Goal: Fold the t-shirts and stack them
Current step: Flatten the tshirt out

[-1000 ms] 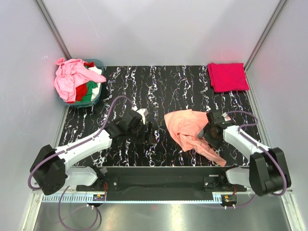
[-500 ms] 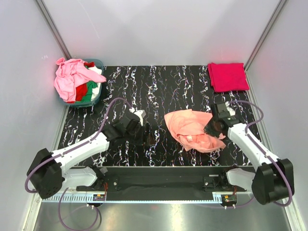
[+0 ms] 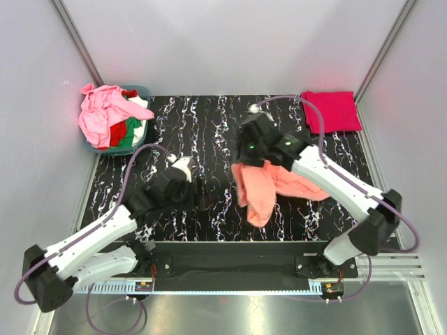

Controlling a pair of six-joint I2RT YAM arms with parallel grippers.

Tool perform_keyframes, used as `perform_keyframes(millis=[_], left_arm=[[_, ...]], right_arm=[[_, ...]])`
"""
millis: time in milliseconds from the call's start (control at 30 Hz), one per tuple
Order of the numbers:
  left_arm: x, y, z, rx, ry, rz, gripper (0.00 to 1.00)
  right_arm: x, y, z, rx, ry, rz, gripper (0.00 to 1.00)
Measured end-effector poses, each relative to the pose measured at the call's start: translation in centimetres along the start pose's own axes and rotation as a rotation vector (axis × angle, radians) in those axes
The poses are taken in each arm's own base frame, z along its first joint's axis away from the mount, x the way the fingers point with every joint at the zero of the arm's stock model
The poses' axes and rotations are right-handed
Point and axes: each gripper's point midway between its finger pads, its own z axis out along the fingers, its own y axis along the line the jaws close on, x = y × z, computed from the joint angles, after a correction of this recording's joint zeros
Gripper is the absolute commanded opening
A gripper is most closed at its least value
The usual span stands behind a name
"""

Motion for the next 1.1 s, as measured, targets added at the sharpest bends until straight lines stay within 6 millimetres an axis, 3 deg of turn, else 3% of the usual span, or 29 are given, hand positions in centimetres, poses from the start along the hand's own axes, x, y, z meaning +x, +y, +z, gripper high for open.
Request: perform_keyframes(millis=[33, 100, 167, 333, 533, 600, 900, 1100], left_arm=[[-0.2, 0.2, -0.5, -0.004, -0.016, -0.002, 0.78], [-0.6, 0.6, -1.6, -0.016, -0.054, -0.007, 0.8], [-0.8, 0.9, -2.3, -0.022, -0.079, -0.015, 0.82], [0.4, 2.1, -1.9, -0.057, -0.061, -0.031, 0.82], [2.2, 3.5, 0.8, -0.132, 0.026, -0.034, 0.81], [2.3, 3.6, 2.2, -0.154, 0.054, -0.031, 0.73], [0.9, 2.8, 8.2, -0.177, 0.104, 0.081, 0.7], [-0.1, 2.0, 11.0, -0.162, 0.108, 0.141, 0.7]], right_arm=[[0.8, 1.8, 0.5, -0.054, 0.029, -0.03, 0.95], [2.3, 3.7, 1.5, -0.115, 0.087, -0.085, 1.0], [3.5, 3.8, 2.6, -0.105, 0.122, -0.117, 1.0], [4.2, -0.4, 3.5, 0.058, 0.116, -0.132, 1.0], [5.4, -8.3, 2.5, 0.215, 0.117, -0.053, 1.0], [6.1, -10.1, 2.1, 0.24, 0.12, -0.025, 1.0], [10.1, -12.8, 3.0, 0.276, 0.197, -0.006, 1.0], [9.9, -13.0, 2.2, 0.254, 0.169, 0.003, 1.0]])
